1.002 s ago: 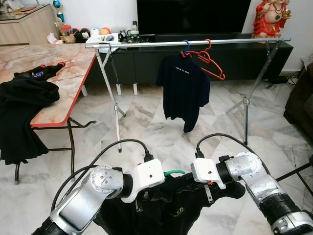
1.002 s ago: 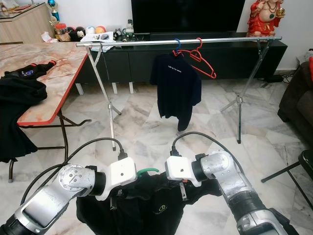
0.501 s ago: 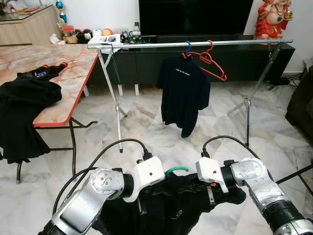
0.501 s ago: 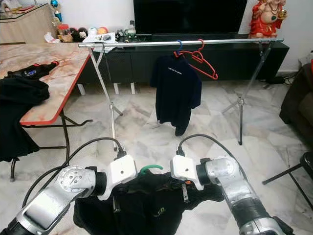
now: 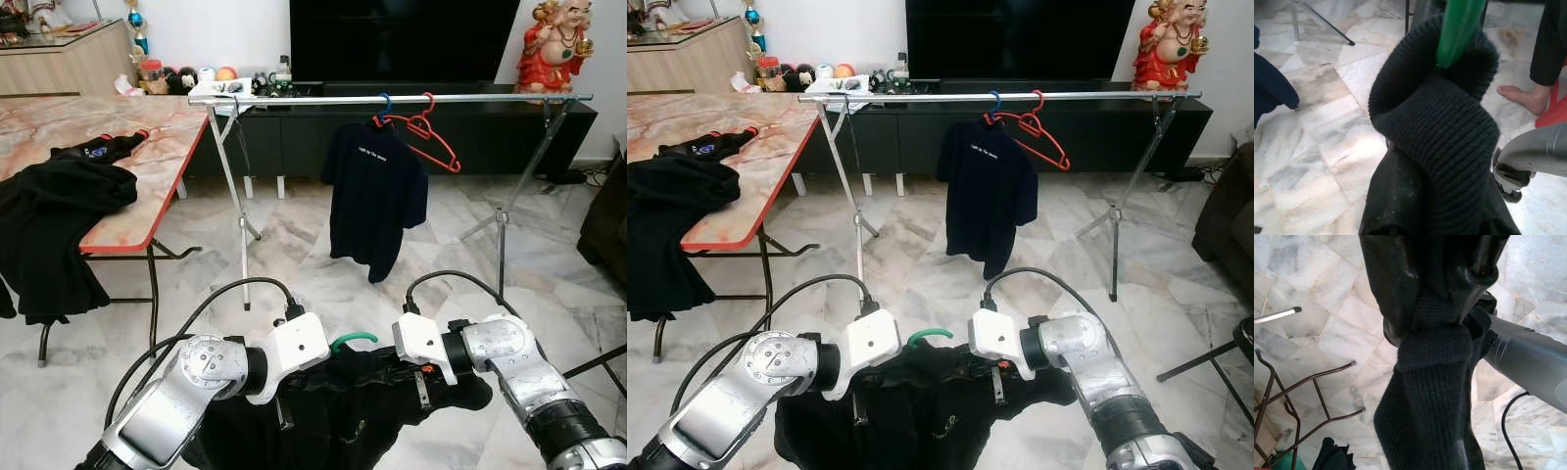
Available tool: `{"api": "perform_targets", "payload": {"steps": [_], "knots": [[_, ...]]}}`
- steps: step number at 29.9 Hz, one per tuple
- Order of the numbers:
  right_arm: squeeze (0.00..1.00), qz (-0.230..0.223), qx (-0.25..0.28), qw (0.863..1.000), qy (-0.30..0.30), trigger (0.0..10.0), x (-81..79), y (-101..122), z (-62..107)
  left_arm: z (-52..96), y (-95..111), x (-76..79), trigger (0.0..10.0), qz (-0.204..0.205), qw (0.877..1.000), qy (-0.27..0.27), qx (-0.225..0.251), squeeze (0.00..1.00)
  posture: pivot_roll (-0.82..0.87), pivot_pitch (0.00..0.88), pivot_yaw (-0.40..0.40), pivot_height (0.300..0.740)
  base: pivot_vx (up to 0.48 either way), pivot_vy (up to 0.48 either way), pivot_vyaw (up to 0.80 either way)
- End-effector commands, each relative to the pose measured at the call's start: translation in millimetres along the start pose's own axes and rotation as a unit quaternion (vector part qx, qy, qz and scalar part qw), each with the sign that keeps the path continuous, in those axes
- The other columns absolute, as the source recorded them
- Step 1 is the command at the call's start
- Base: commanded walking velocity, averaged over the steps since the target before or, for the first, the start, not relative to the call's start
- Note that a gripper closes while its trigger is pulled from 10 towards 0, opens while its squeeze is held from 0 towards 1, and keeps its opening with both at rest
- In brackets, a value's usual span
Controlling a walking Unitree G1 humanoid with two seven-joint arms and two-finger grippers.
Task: Hang hanger
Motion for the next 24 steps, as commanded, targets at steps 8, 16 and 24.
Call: {"api": "perform_targets", "payload": {"steps": [8, 16, 24], "knots": [[1.00, 0.046, 0.037, 0.998, 0.020, 10.0, 12.3, 30.0, -0.3, -4.6, -2.4, 9.6, 0.0, -0.030, 0.999, -0.024, -0.015, 0.00, 0.13, 0.000, 0.044, 0.740, 0.000, 0.000, 0.00], [1.00, 0.058, 0.007, 0.997, 0.056, 10.0, 9.3, 26.6, 5.4, -1.5, -11.6, -14.0, 0.0, -0.030, 0.998, 0.044, -0.038, 0.00, 0.13, 0.000, 0.060, 0.740, 0.000, 0.000, 0.00], [1.00, 0.076, -0.056, 0.991, 0.092, 10.0, 1.2, 16.7, 35.0, 6.7, -26.2, -34.8, 0.0, -0.041, 0.990, 0.105, -0.080, 0.00, 0.11, 0.026, 0.057, 0.740, 0.000, 0.000, 0.00]]}}
Point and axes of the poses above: a point about 5 cm out from each wrist's last joint towards the gripper, its own z axis pointing back from the gripper into the wrist, its own y axis along the axis of the wrist's last joint, x = y × z, the point moved 4 cm from there along -z, pointing out of the wrist towards the gripper, and after that the axes turned 10 degrees about z, right-handed, at the moved point
